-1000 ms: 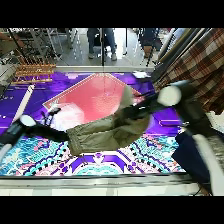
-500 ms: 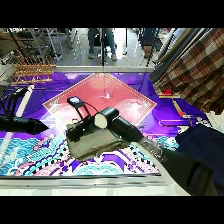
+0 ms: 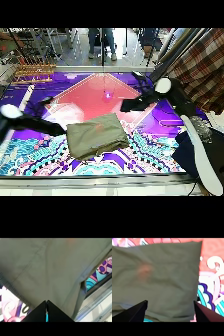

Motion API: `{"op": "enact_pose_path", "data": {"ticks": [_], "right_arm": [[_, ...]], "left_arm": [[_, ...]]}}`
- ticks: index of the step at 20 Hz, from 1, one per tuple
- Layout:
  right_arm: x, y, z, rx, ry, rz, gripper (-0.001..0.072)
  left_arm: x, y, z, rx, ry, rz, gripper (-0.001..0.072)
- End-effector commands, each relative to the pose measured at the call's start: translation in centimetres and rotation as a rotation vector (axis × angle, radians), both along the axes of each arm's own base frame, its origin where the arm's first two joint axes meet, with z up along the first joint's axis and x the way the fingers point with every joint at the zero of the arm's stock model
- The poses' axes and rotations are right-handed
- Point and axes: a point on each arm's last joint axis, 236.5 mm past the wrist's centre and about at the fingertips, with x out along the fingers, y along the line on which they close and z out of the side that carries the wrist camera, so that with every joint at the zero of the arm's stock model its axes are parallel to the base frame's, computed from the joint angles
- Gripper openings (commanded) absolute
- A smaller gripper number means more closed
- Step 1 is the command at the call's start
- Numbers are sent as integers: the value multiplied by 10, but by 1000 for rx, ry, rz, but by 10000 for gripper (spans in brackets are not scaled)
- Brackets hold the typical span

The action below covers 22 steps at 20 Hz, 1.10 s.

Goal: Fold the clothes and pants, and hang the long-sleeved shirts on hangers.

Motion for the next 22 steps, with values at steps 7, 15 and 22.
{"op": "enact_pose_path", "data": {"ticks": [7,15,22], "right_arm": [[-3,-19,-150,282,317,-35,707],[-10,36,-162,533,459,169,709],[-48,94,-155,573,548,301,183]], "left_arm": [[-11,-15,-121,66,308,-18,17],[-20,-16,-119,59,345,-41,17],[-22,-16,-117,58,346,-45,17]]}}
